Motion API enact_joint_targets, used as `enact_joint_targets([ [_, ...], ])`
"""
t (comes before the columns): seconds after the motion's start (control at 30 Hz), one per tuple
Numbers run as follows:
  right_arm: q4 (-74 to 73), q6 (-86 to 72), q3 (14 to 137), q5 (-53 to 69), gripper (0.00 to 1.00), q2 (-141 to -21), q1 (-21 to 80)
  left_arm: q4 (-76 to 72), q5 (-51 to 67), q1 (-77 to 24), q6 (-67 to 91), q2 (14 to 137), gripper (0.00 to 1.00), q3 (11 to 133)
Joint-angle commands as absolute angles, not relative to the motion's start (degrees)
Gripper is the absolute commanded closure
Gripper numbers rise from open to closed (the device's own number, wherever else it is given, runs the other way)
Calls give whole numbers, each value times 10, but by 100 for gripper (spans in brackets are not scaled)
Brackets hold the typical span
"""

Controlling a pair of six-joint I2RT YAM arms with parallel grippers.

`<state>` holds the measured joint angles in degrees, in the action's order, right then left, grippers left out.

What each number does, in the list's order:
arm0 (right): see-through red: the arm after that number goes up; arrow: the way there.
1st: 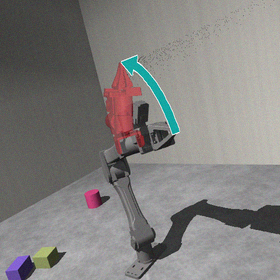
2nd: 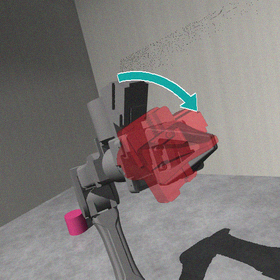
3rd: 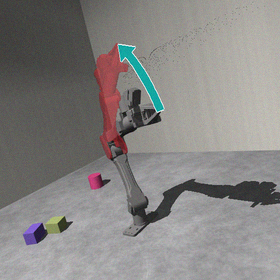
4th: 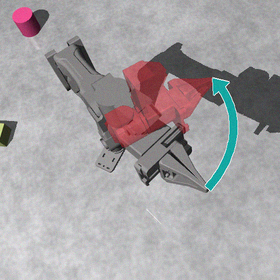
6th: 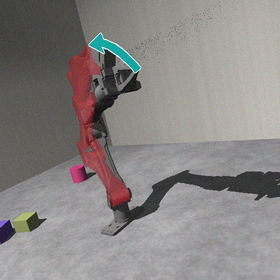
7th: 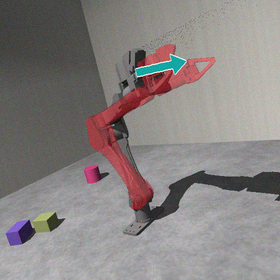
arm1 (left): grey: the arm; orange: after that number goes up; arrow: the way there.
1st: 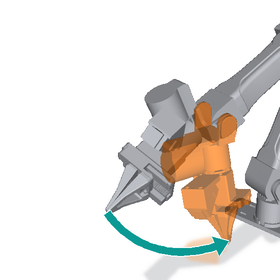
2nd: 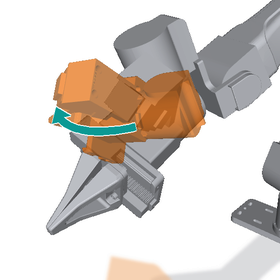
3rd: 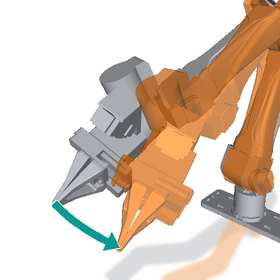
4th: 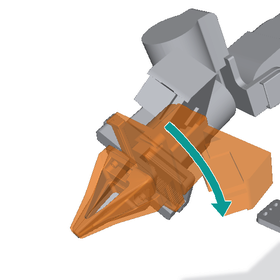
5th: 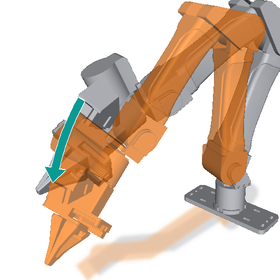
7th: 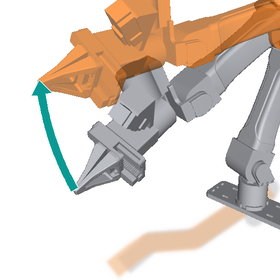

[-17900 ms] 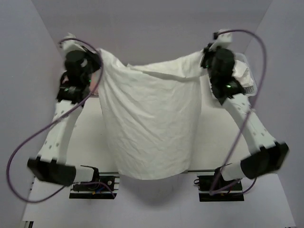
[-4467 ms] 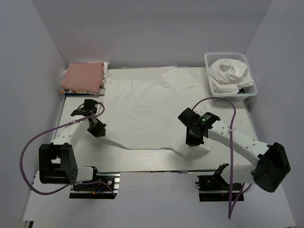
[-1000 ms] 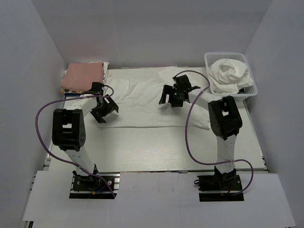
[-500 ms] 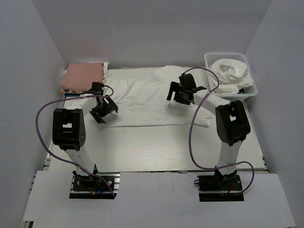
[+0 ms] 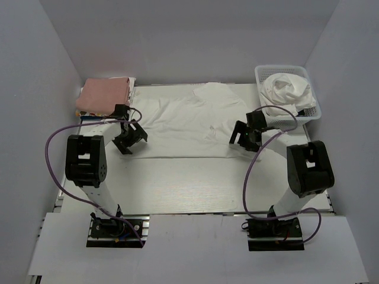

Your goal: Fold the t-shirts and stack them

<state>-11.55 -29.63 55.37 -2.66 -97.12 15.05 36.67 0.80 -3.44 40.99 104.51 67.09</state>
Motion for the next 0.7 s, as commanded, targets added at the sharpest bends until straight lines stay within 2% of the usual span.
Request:
enact_joint_targets([
  [0.0, -157, -310, 487, -12, 10, -926, 142, 385, 33, -36, 426, 1050, 0, 570],
  [0.27, -270, -352, 330, -6, 10, -722, 141, 412, 76, -47, 454, 863, 0, 399],
  [0.43, -331, -352, 317, 19, 10, -648, 146, 496, 98, -58, 468, 725, 0, 357],
  [0.53, -338, -319, 368, 7, 10, -591, 146, 543, 14, -58, 473, 678, 0, 437],
  [0.67, -274, -300, 451, -40, 10, -575, 148, 492, -53, -44, 454, 722, 0, 592],
])
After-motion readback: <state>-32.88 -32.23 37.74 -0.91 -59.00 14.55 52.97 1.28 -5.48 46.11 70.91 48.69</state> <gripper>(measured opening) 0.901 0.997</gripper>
